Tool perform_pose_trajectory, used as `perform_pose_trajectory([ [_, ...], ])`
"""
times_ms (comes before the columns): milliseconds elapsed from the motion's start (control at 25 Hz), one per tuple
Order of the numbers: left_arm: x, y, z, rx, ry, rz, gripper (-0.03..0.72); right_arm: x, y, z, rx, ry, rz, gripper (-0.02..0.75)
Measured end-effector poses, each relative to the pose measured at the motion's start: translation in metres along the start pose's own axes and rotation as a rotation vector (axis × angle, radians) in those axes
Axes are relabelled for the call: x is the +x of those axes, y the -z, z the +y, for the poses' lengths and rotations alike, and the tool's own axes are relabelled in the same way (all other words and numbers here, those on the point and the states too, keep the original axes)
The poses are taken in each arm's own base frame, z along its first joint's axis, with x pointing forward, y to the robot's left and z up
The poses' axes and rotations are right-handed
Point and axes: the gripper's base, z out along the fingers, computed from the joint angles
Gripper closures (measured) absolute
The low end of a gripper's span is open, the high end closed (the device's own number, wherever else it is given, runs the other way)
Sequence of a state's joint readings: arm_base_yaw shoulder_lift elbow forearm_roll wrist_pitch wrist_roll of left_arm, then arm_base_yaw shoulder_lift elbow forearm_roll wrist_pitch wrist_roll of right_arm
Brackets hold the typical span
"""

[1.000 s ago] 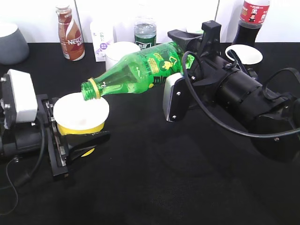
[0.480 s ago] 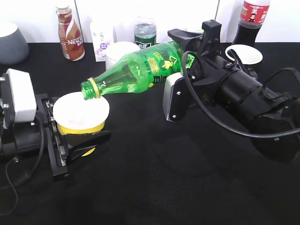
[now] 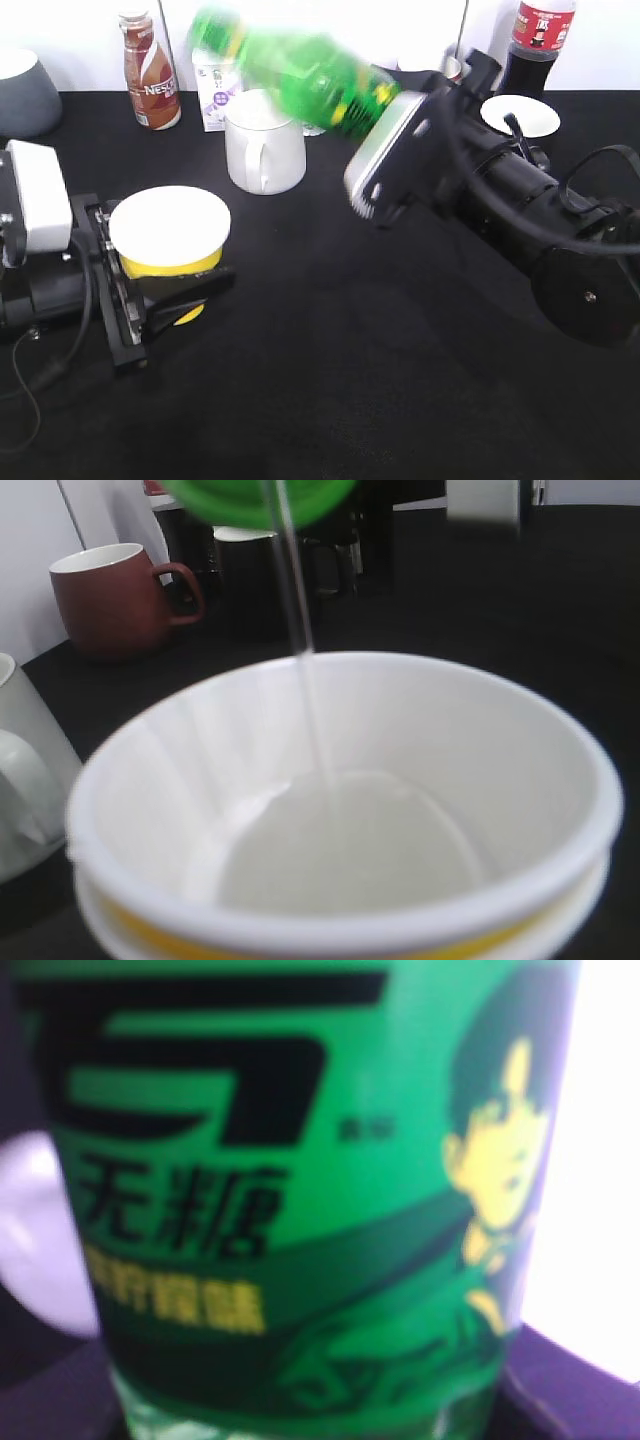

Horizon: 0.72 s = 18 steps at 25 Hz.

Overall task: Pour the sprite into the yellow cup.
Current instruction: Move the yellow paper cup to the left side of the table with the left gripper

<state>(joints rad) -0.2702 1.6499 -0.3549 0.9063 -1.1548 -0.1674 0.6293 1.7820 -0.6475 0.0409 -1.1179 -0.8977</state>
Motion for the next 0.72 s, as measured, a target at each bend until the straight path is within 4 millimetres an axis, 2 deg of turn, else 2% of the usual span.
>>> perform_pose_trajectory([
  [120, -0.003, 0.000, 0.007, -0.081, 0.037, -0.035, 0.228, 0.000, 0.000, 0.000, -0.003, -0.407, -0.003, 0.311],
  [200, -0.004, 0.002, 0.019, -0.204, 0.090, -0.057, 0.228, 0.000, 0.000, 0.000, -0.003, -0.596, -0.002, 0.311],
  [400, -0.004, 0.016, 0.051, -0.587, 0.125, -0.088, 0.228, 0.000, 0.000, 0.000, -0.003, -0.642, -0.002, 0.312],
  [480, 0.000, 0.032, 0.069, -0.783, 0.159, -0.094, 0.228, 0.000, 0.000, 0.000, -0.003, -0.642, -0.002, 0.312],
  [520, 0.001, 0.035, 0.073, -0.812, 0.167, -0.092, 0.228, 0.000, 0.000, 0.000, -0.003, -0.643, -0.002, 0.312],
  [600, 0.012, 0.043, 0.095, -0.903, 0.188, -0.077, 0.228, -0.001, 0.000, -0.001, 0.005, -0.643, -0.014, 0.312],
  [720, 0.029, 0.031, 0.119, -0.926, 0.203, -0.054, 0.228, -0.001, 0.000, -0.001, 0.005, -0.645, -0.015, 0.312],
])
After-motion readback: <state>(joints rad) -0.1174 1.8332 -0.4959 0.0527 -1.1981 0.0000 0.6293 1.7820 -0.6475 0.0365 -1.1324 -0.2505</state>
